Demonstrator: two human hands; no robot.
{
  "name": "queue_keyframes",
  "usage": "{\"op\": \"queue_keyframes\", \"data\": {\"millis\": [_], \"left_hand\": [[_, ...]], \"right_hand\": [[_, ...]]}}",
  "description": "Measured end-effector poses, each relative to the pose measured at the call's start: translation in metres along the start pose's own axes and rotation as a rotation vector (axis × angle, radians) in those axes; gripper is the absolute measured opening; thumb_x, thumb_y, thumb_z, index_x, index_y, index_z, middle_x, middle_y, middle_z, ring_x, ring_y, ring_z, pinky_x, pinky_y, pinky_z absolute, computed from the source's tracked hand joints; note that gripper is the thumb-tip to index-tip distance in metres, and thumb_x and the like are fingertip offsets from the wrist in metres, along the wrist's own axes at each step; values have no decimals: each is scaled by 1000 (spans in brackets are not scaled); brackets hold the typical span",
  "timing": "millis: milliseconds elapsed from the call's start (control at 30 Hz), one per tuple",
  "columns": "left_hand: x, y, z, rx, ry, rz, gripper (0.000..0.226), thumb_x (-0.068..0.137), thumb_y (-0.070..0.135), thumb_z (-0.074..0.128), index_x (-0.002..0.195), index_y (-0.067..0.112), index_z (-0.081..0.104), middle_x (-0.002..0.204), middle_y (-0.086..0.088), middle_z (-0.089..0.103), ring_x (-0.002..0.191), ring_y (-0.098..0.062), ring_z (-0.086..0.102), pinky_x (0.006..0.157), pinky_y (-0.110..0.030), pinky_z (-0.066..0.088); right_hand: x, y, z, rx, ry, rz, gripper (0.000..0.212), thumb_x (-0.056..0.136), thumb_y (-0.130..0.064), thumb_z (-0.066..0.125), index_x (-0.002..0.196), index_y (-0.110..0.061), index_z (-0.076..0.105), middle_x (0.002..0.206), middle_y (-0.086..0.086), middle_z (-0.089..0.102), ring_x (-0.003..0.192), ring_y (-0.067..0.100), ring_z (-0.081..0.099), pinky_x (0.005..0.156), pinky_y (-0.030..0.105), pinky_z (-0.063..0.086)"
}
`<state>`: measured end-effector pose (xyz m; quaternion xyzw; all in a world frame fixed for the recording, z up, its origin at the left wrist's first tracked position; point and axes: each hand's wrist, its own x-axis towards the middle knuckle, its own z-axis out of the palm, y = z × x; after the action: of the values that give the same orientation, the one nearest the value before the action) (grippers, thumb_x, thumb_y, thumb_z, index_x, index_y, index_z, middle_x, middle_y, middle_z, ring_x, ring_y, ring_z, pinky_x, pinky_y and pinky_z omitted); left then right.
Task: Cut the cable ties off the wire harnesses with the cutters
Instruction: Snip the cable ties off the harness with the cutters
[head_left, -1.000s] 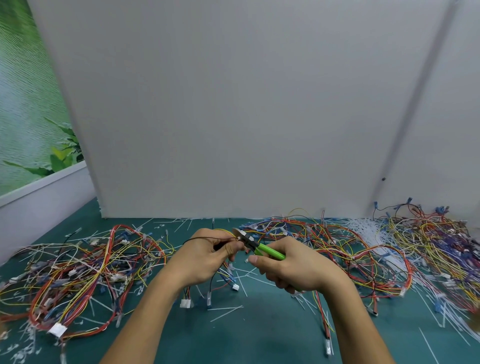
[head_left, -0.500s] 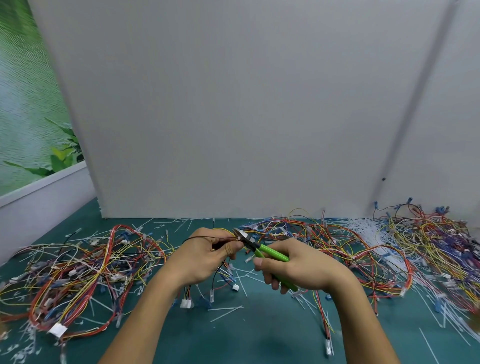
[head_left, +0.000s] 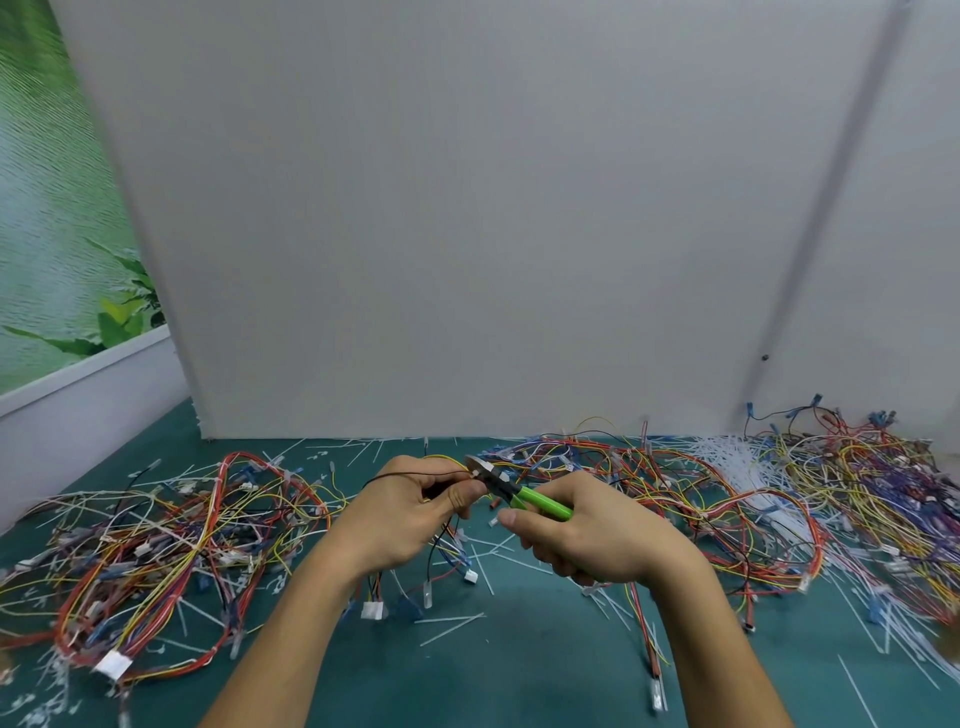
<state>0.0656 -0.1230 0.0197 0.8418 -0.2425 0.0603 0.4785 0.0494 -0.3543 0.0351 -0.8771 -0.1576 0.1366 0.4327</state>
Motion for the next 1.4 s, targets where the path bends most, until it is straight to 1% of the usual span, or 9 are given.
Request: {"op": "queue_keyframes", "data": {"millis": [200, 300, 533, 700, 867, 1033, 1100, 1233, 1400], "left_hand": [[-1, 1, -1, 2, 12, -24, 19, 85, 54, 61, 76, 42, 72, 74, 11, 71, 69, -7, 61, 64, -16, 45], [-1, 0, -1, 2, -1, -27, 19, 86, 54, 62, 78, 39, 72, 72, 14, 69, 66, -2, 58, 63, -15, 44], [0, -2, 1, -3, -18, -34, 25, 86, 55, 62, 85, 35, 75, 73, 13, 70, 65, -2, 57, 62, -15, 43], [1, -4, 2, -31, -24, -40, 32, 85, 55, 62, 92, 28, 78, 78, 6, 72, 73, -16, 63, 68, -25, 48], [1, -3, 1, -11, -3, -29, 28, 87, 53, 61, 86, 30, 76, 75, 8, 71, 73, -17, 64, 67, -23, 48], [1, -3, -2, 10, 21, -39, 38, 85, 54, 61, 88, 21, 79, 80, 3, 71, 80, -23, 63, 75, -36, 49], [2, -3, -2, 37, 6, -44, 40, 84, 55, 60, 91, 21, 80, 84, 5, 72, 81, -17, 65, 77, -31, 50], [2, -2, -1, 56, 3, -38, 39, 84, 58, 59, 93, 25, 80, 80, 11, 69, 73, -7, 61, 68, -19, 46], [1, -4, -2, 57, 13, -37, 42, 84, 59, 59, 91, 23, 79, 82, 4, 69, 80, -21, 62, 74, -33, 49]], "right_hand": [[-2, -1, -3, -9, -12, -30, 37, 98, -43, 67, 88, -7, 68, 64, 0, 60, 54, 17, 56, 53, 31, 50], [-5, -2, -7, 9, -39, -35, 35, 100, -37, 66, 96, -2, 69, 68, -1, 66, 57, 12, 61, 54, 24, 51], [-7, -2, -10, 1, -51, -15, 31, 101, -33, 65, 101, -3, 70, 73, -3, 70, 58, 8, 64, 50, 18, 49], [-5, 1, -10, -31, -16, -17, 29, 100, -41, 66, 88, -16, 73, 65, -3, 62, 54, 11, 56, 52, 24, 48], [0, 4, -3, 7, 12, -7, 35, 94, -53, 69, 76, -22, 69, 61, -1, 54, 53, 18, 49, 50, 28, 40], [-1, 5, -6, -4, 23, 0, 39, 92, -52, 71, 82, -15, 70, 60, -2, 55, 51, 17, 50, 52, 29, 41], [-1, 5, -9, -42, 35, -9, 40, 92, -53, 71, 86, -14, 72, 58, -5, 57, 51, 14, 52, 55, 30, 43], [-2, 5, -9, -36, 24, -17, 40, 92, -52, 71, 89, -12, 72, 58, -5, 58, 51, 15, 51, 56, 31, 44], [-1, 6, -10, -14, 29, -35, 35, 93, -50, 71, 84, -16, 72, 60, -4, 62, 52, 13, 54, 56, 32, 48]]}}
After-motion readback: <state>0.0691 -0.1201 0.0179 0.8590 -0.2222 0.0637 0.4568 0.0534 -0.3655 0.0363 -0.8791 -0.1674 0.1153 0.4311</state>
